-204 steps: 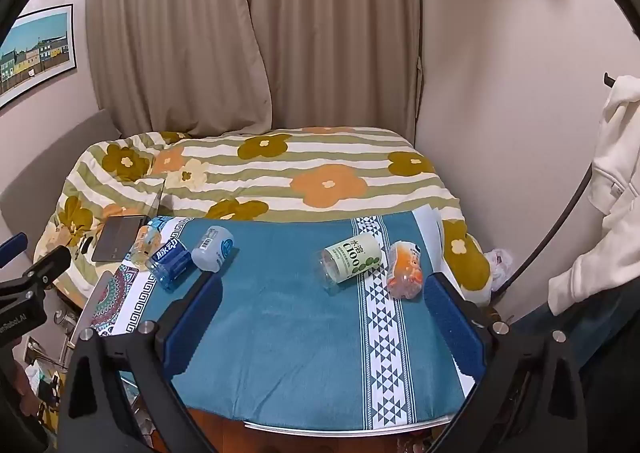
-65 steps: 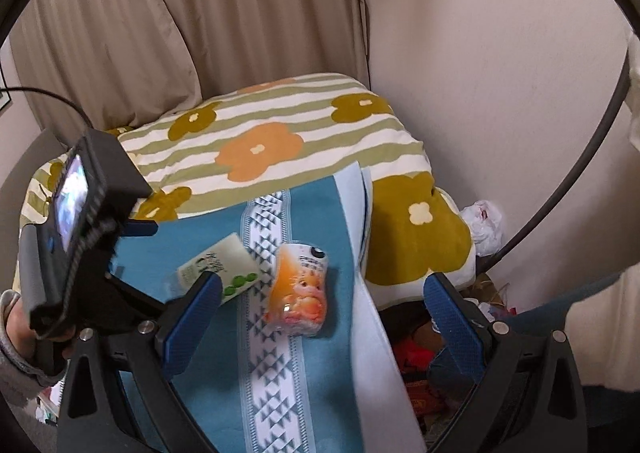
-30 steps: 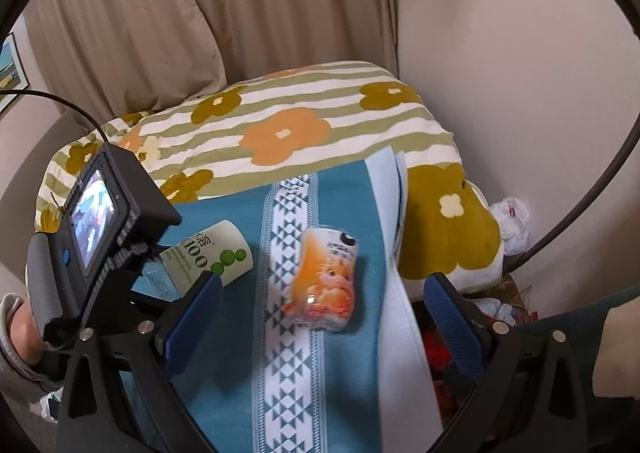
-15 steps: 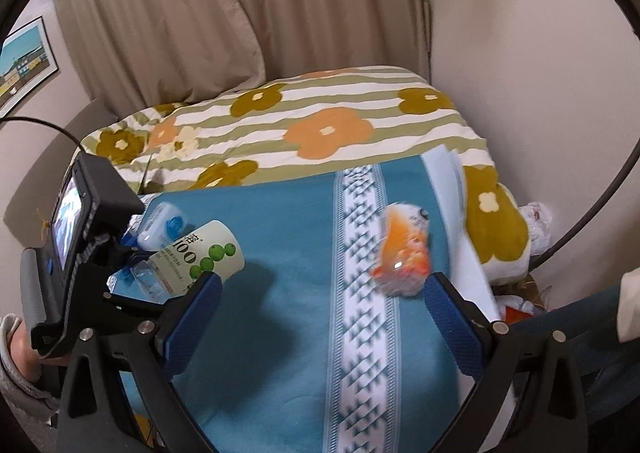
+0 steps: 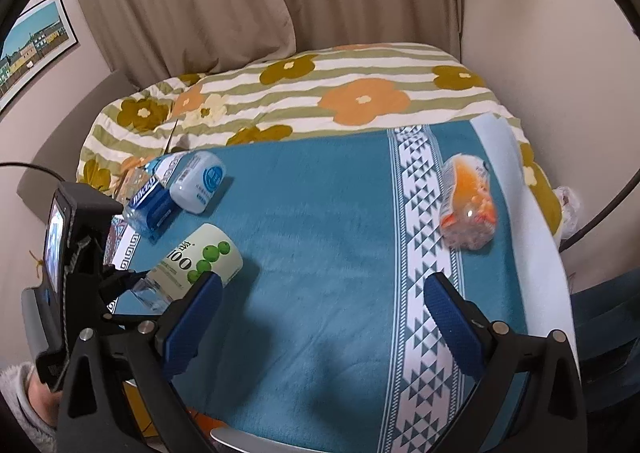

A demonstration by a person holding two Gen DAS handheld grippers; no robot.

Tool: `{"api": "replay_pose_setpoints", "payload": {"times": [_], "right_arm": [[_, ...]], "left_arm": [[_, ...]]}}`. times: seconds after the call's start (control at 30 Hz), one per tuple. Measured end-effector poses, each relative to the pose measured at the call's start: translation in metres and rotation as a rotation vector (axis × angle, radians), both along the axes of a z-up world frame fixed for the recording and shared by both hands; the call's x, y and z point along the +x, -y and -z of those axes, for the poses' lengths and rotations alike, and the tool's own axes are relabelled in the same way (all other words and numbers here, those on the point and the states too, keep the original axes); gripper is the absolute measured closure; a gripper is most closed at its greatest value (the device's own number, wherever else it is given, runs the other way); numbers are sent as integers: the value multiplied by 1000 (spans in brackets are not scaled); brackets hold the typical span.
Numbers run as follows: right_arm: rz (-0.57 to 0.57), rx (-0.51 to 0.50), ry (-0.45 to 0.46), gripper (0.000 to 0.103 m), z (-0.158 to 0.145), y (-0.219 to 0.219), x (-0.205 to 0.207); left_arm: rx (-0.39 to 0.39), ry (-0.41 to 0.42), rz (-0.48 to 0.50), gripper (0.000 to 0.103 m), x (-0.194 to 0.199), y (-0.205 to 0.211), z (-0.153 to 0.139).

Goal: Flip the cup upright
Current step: 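Lift the green-labelled cup off the cloth with the left tool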

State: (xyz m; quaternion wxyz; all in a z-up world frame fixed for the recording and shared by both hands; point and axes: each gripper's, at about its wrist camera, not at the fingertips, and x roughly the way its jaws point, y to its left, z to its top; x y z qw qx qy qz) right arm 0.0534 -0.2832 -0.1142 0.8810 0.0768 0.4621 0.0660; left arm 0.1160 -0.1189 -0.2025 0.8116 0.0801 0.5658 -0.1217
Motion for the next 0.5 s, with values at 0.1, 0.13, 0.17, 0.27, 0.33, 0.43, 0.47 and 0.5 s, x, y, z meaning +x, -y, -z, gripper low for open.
{"api": "replay_pose_setpoints", "payload": {"times": [0.1, 0.13, 0.17, 0.27, 0.33, 0.43, 0.47, 0.5], "right_arm": [[-5, -1, -15, 2, 6, -3, 0], [-6, -1, -18, 2, 7, -5, 0], [-8, -2, -24, 2, 9, -6, 1], [-9, -3, -31, 2, 11, -8, 1], [-10, -2, -37, 2, 12, -9, 3], [-16, 0, -40, 2, 12, -10, 5], [-19, -2, -40, 2, 12, -10, 7], [-22, -4, -39, 2, 12, -10, 8]], "left_arm": [[-14, -12, -20, 34, -2, 0, 6], [-16, -19, -23, 34, -3, 1, 9], [-16, -23, -26, 34, -3, 1, 11], [-24, -44, -36, 34, -3, 1, 16], [-25, -54, -42, 34, -4, 3, 19], [-26, -71, -46, 34, -4, 4, 23], [-24, -73, -44, 34, -4, 5, 24], [-21, -73, -41, 34, -5, 5, 24]]}}
